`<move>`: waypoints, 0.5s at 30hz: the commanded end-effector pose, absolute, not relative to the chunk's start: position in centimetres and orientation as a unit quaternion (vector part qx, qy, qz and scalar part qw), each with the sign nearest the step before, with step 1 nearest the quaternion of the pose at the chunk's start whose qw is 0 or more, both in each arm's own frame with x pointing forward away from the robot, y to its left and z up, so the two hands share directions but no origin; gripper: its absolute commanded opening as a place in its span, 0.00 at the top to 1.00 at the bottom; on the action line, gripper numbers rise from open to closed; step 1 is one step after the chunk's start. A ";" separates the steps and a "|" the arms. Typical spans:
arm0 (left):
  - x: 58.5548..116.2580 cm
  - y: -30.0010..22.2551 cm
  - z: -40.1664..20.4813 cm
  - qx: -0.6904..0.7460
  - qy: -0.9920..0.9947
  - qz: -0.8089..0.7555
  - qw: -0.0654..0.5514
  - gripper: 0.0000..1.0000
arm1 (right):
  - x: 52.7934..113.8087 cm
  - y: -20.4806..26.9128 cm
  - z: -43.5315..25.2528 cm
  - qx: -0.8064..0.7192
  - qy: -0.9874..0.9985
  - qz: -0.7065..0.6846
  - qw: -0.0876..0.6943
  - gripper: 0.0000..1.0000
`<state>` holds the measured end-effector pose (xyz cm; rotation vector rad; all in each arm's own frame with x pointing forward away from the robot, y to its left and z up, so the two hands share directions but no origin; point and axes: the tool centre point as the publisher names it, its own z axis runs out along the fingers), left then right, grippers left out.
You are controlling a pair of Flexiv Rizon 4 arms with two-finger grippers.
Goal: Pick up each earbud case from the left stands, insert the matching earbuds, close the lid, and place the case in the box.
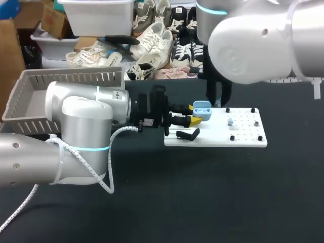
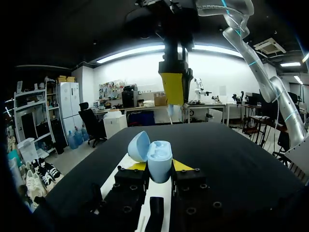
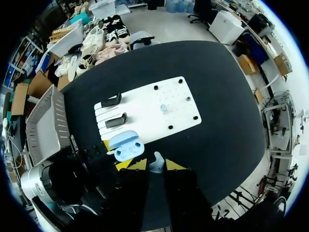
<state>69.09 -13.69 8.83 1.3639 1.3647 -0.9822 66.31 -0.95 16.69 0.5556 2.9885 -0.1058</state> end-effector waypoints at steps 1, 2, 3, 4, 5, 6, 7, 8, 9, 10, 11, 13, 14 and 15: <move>68.9 -13.7 8.8 0.555 0.557 -0.399 0.472 1.00 | 66.9 -0.3 16.6 0.179 0.982 -0.048 0.046 1.00; 68.9 -13.7 8.8 0.555 0.557 -0.399 0.472 1.00 | 66.9 -0.2 16.5 0.177 0.982 -0.046 0.047 1.00; 68.9 -13.7 8.8 0.555 0.557 -0.399 0.472 1.00 | 66.9 0.0 16.5 0.176 0.982 -0.046 0.048 1.00; 68.9 -13.7 8.8 0.555 0.557 -0.399 0.472 1.00 | 66.9 0.1 16.5 0.174 0.982 -0.047 0.048 1.00; 68.9 -13.7 8.8 0.555 0.557 -0.399 0.472 1.00 | 66.9 0.3 16.4 0.172 0.983 -0.047 0.048 1.00; 68.9 -13.7 8.8 0.555 0.557 -0.399 0.472 1.00 | 66.9 0.4 16.3 0.170 0.983 -0.047 0.048 1.00; 68.9 -13.7 8.8 0.555 0.557 -0.399 0.472 1.00 | 66.9 0.6 16.2 0.169 0.983 -0.047 0.047 1.00; 68.9 -13.7 8.8 0.555 0.557 -0.399 0.472 1.00 | 66.9 0.7 16.1 0.168 0.983 -0.048 0.048 1.00; 68.9 -13.7 8.8 0.555 0.557 -0.399 0.472 1.00 | 67.0 0.8 16.1 0.168 0.984 -0.047 0.048 1.00; 68.9 -13.7 8.8 0.555 0.557 -0.399 0.472 1.00 | 67.0 0.8 16.0 0.167 0.984 -0.044 0.048 1.00; 68.9 -13.7 8.8 0.555 0.557 -0.399 0.472 1.00 | 67.0 0.9 15.9 0.167 0.984 -0.041 0.048 1.00; 68.9 -13.7 8.8 0.555 0.557 -0.399 0.472 1.00 | 67.0 1.1 15.9 0.166 0.984 -0.040 0.048 1.00; 68.9 -13.7 8.8 0.555 0.557 -0.399 0.472 1.00 | 67.0 1.2 15.8 0.166 0.984 -0.039 0.049 1.00; 68.9 -13.7 8.8 0.555 0.557 -0.399 0.472 1.00 | 67.0 1.2 15.8 0.166 0.984 -0.039 0.049 1.00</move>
